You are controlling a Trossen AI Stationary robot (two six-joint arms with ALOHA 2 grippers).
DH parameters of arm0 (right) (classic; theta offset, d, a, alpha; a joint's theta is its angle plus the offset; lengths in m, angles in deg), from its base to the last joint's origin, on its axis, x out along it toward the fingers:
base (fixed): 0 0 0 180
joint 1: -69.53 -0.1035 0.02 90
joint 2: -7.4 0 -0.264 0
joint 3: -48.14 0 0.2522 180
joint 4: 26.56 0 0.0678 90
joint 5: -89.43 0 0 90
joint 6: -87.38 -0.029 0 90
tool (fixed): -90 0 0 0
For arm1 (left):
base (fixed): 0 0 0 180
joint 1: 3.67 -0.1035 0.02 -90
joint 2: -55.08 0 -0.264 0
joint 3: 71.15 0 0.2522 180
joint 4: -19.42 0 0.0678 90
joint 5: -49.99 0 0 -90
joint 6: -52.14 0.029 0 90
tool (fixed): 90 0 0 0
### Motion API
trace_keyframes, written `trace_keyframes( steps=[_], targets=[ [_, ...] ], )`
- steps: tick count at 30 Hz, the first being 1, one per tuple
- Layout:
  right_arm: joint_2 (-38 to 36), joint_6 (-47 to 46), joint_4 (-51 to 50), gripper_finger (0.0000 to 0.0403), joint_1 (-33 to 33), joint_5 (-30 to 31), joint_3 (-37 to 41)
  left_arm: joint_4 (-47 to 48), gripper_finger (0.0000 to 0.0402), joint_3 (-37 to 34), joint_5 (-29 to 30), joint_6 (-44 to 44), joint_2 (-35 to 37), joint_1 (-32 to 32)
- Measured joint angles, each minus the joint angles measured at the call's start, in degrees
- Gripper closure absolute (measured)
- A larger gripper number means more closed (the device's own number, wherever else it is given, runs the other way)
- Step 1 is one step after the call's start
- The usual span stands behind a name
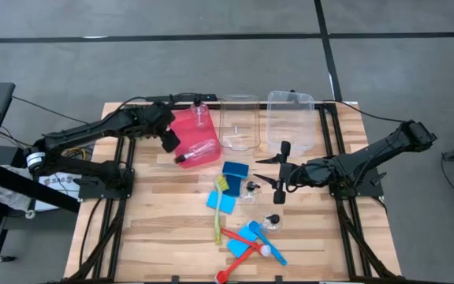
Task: Pick & Place Kitchen Sink Supplies
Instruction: Put the transparent soap dispenser into the red bin
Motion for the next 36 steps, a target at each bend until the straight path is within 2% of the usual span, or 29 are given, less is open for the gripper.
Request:
trace_keyframes(
  steps=[6, 14, 18, 21, 24, 29, 33, 36],
  targets=[
    [0.02, 0.0, 0.0, 0.0221, 0.0, 0.0, 0.0, 1.72, 0.0205, 0.0, -5.3, -2.25, 0.0, 4.91],
    [0.0, -0.02, -0.21, 0.0221, -0.12, -0.07, -0.01, 2.21, 0.022, -0.02, -5.44, -8.36, 1.06, 16.01],
    [0.01, 0.0, -0.59, 0.0221, -0.53, -2.01, 0.0, 0.11, 0.0228, -0.02, -5.2, -11.92, 2.57, 21.8],
    [0.0, 0.11, -0.57, 0.0221, -0.61, -2.95, 0.0, -6.46, 0.0231, -0.04, -5.12, -12.06, 2.93, 25.91],
    [0.02, 0.11, -0.51, 0.0221, -0.63, -2.95, 0.0, -17.17, 0.0226, -0.04, -5.02, -9.53, 1.43, 29.44],
    [0.0, 0.11, -0.43, 0.0221, -0.63, -2.92, 0.0, -32.78, 0.0205, -0.04, -4.77, -2.42, -5.29, 32.96],
    [0.0, 0.59, -0.42, 0.0221, -1.04, -2.82, 0.0, -39.39, 0.0182, -0.04, -4.69, 1.49, -11.79, 34.08],
    [-0.19, 2.41, -0.42, 0.0221, -1.9, -2.0, 0.0, -44.1, 0.0169, -0.04, -7.0, 3.63, -15.98, 34.21]
  ],
)
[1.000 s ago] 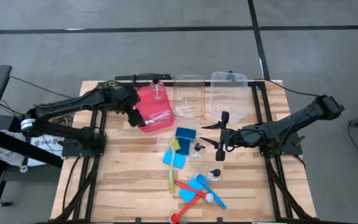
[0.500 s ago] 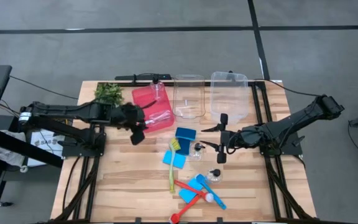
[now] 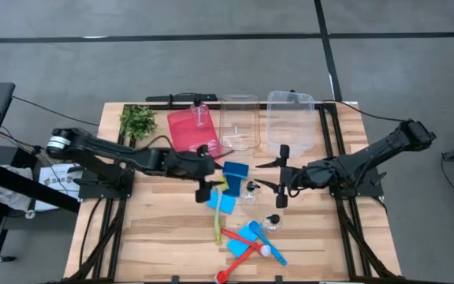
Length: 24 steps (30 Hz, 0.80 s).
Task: Pick & Place Kitchen Sink Supplies
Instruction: Put the transparent soap dispenser into the red bin
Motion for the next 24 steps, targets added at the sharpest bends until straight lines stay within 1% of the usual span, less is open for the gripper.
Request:
trace_keyframes(
  steps=[4, 7, 12, 15, 17, 24],
  targets=[
    [-0.03, 2.65, 0.04, 0.0221, -2.16, 4.45, 0.0, -9.2, 0.0157, -0.02, -4.97, 1.08, -4.96, -0.01],
    [-0.03, 4.13, 0.15, 0.0221, -3.78, 6.93, 0.0, -14.23, 0.0153, -0.02, -6.5, 1.5, -8.06, -0.29],
    [-0.03, 5.08, 1.96, 0.0221, -5.39, 7.17, 0.0, -20.86, 0.0151, -0.02, -6.83, 1.22, -12.68, -1.5],
    [-0.03, 5.49, 2.09, 0.0221, -6.03, 7.18, 0.0, -25.09, 0.0151, -0.02, -10.12, 1.11, -14.87, -1.99],
    [-0.03, 5.5, 2.05, 0.0221, -6.1, 7.17, 0.0, -26.57, 0.015, -0.02, -10.98, 1.11, -15.59, -2.01],
    [-0.03, 5.66, 1.92, 0.0221, -5.93, 7.18, 0.0, -30.76, 0.0146, -0.04, -10.99, 1.26, -16.5, -2.04]
  ],
)
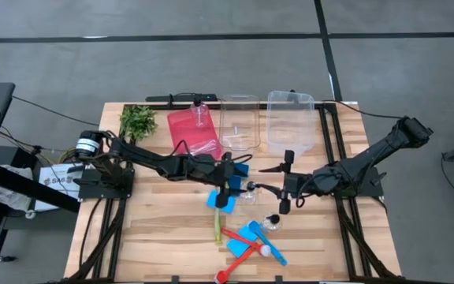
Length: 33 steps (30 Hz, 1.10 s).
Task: Pick & Place Kitchen Sink Supplies
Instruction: Put the transparent soap dispenser into the red bin
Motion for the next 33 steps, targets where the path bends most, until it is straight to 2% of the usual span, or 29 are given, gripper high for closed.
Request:
trace_keyframes(
  steps=[10, 20, 33],
  targets=[
    [0.0, -0.03, 0.13, 0.0221, 0.0, 0.1, 0.0, -2.76, 0.0146, 0.02, 0.0, -0.44, -1.63, -2.09],
    [0.0, -0.05, 0.2, 0.0221, 0.0, 1.05, 0.0, -4.47, 0.0146, 0.0, -2.95, -0.44, -2.21, -2.06],
    [0.0, -0.17, 0.2, 0.0221, 0.0, 1.03, 0.0, -6.36, 0.0147, 0.04, -3.02, -0.17, -2.7, -1.87]
  ],
)
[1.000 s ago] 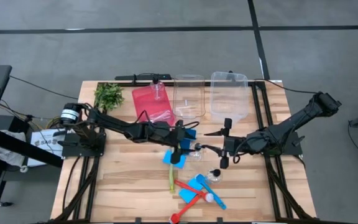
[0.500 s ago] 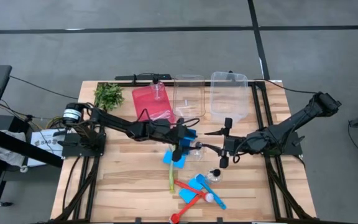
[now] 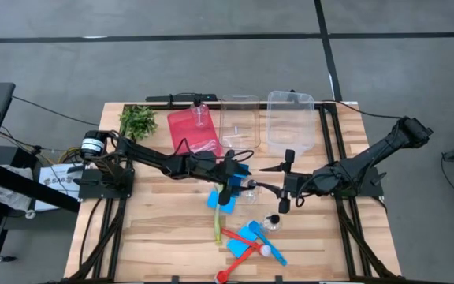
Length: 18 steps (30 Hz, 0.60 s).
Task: Pick & Place Kitchen Sink Supplies
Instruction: Put the transparent soap dispenser into the red bin
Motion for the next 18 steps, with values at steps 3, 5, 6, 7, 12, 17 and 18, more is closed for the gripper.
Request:
trace_keyframes(
  steps=[3, 5, 6, 7, 12, 17, 18],
  targets=[
    [0.0, 0.01, -0.02, 0.0221, 0.0, 0.0, -0.01, -0.52, 0.0147, 0.0, 0.02, 0.0, -0.08, 0.0],
    [0.0, 0.01, 0.02, 0.0221, 0.0, 0.0, 0.0, -2.24, 0.0147, 0.07, 0.02, 0.0, -1.19, 0.0],
    [0.0, 0.01, 0.0, 0.0221, 0.0, 0.0, 0.0, -2.84, 0.0147, 0.02, 0.01, 0.0, -1.98, 0.0],
    [0.0, 0.01, 0.02, 0.0221, 0.0, 0.0, 0.0, -3.96, 0.0147, 0.02, 0.01, 0.0, -2.9, 0.0],
    [0.0, 0.01, 0.02, 0.0221, 0.02, 0.0, 0.0, -7.68, 0.0147, 0.02, 0.0, -0.02, -5.9, -0.07],
    [0.0, 0.03, -0.02, 0.0221, 0.01, 0.0, 0.0, -10.14, 0.0147, 0.02, 0.02, -0.02, -6.31, -0.11],
    [0.0, 0.03, -0.02, 0.0221, 0.01, 0.0, 0.0, -10.51, 0.0147, 0.02, 0.0, -0.02, -6.25, -0.11]
  ],
)
